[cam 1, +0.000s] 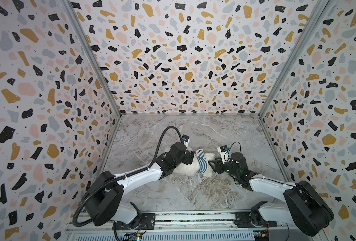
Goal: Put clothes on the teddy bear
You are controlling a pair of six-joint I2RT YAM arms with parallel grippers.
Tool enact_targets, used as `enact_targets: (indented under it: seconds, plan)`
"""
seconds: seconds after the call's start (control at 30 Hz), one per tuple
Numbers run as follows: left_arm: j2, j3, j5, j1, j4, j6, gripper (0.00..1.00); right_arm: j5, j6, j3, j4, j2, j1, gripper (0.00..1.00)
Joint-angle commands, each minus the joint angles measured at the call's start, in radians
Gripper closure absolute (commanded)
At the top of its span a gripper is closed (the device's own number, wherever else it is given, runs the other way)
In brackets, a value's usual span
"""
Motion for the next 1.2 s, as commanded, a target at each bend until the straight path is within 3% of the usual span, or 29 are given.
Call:
enact_targets:
  seconds: [0.0,0.43,0.93,1.17]
  plan:
    - [0.002,-0.049,-0.035,0.005,-0.001,-0.052,0.21,-0.026,0.018,0.015,0.020,-0.002,0.004,0.33]
    - [0.180,-0.083,0.002,0.060,0.170,0.020,0.45,-0.123,0.068,-0.017,0.135,0.050,-0.025,0.29]
    - [0.225,-0.100,0.024,0.060,0.255,0.090,0.50,-0.222,0.094,0.054,0.261,0.234,-0.097,0.29]
    - [0.228,-0.101,0.059,0.060,0.284,0.093,0.50,-0.283,0.054,0.097,0.246,0.270,-0.064,0.31]
